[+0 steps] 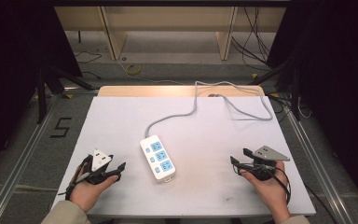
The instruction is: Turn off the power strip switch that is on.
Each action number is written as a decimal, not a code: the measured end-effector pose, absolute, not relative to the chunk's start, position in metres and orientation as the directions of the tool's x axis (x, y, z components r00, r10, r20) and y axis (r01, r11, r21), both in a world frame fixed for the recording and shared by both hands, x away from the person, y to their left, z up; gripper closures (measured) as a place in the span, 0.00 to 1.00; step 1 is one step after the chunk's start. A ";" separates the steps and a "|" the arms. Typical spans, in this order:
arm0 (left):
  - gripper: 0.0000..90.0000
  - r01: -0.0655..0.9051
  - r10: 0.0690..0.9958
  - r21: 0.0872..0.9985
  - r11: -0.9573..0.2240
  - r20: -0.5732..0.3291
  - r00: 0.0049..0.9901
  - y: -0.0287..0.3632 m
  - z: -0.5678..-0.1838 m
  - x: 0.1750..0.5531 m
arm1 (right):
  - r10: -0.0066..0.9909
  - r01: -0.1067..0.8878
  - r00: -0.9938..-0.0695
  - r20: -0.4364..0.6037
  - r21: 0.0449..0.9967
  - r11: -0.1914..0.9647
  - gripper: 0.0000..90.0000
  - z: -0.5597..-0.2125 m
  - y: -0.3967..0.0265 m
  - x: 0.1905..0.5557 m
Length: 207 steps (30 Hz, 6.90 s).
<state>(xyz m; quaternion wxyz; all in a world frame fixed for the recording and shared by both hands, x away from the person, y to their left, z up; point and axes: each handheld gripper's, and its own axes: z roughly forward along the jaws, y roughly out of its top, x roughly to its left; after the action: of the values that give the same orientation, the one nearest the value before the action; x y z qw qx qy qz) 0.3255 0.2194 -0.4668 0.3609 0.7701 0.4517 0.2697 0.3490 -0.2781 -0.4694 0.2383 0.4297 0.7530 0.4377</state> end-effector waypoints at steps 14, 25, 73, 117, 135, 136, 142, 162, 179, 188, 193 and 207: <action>0.99 0.534 0.893 0.784 -0.317 0.059 0.445 0.224 -0.463 0.326 | 0.855 0.442 -0.519 0.018 0.862 0.250 0.41 -0.470 -0.276 0.350; 0.99 0.564 0.903 0.787 -0.250 -0.020 0.429 0.208 -0.451 0.338 | 0.860 0.448 -0.509 0.031 0.863 0.234 0.41 -0.470 -0.274 0.350; 1.00 0.586 0.870 0.727 -0.358 0.031 0.492 0.155 -0.438 0.369 | 0.847 0.434 -0.531 0.024 0.866 0.247 0.41 -0.470 -0.270 0.349; 1.00 0.652 0.854 0.651 -0.389 -0.010 0.520 0.143 -0.432 0.389 | 0.828 0.435 -0.559 0.035 0.863 0.256 0.40 -0.470 -0.267 0.347; 1.00 0.665 0.841 0.600 -0.445 0.024 0.541 0.133 -0.426 0.401 | 0.829 0.437 -0.557 0.039 0.863 0.253 0.40 -0.471 -0.267 0.347; 1.00 0.663 0.838 0.599 -0.450 0.027 0.545 0.132 -0.426 0.401 | 0.829 0.437 -0.557 0.039 0.863 0.253 0.40 -0.471 -0.267 0.347; 1.00 0.670 0.836 0.579 -0.465 0.037 0.548 0.130 -0.427 0.405 | 0.829 0.438 -0.557 0.042 0.863 0.251 0.40 -0.471 -0.268 0.348; 1.00 0.695 0.832 0.530 -0.486 0.036 0.554 0.127 -0.427 0.418 | 0.826 0.439 -0.563 0.042 0.861 0.256 0.40 -0.471 -0.268 0.348; 1.00 0.700 0.823 0.497 -0.512 0.049 0.567 0.120 -0.426 0.425 | 0.827 0.444 -0.561 0.045 0.859 0.255 0.40 -0.472 -0.269 0.348; 1.00 0.708 0.822 0.480 -0.518 0.050 0.567 0.117 -0.429 0.429 | 0.827 0.447 -0.560 0.047 0.858 0.254 0.40 -0.472 -0.269 0.347; 1.00 0.712 0.822 0.473 -0.520 0.050 0.567 0.116 -0.431 0.432 | 0.828 0.447 -0.559 0.048 0.858 0.252 0.40 -0.472 -0.269 0.348; 1.00 0.720 0.823 0.457 -0.523 0.051 0.565 0.115 -0.433 0.435 | 0.822 0.435 -0.567 0.052 0.867 0.245 0.40 -0.471 -0.268 0.347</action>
<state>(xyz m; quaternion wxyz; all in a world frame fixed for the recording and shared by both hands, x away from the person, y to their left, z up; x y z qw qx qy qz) 0.4354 0.1152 -0.4330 0.1967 0.8626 0.4472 0.1316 0.3470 -0.2680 -0.4709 0.2133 0.4137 0.7596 0.4542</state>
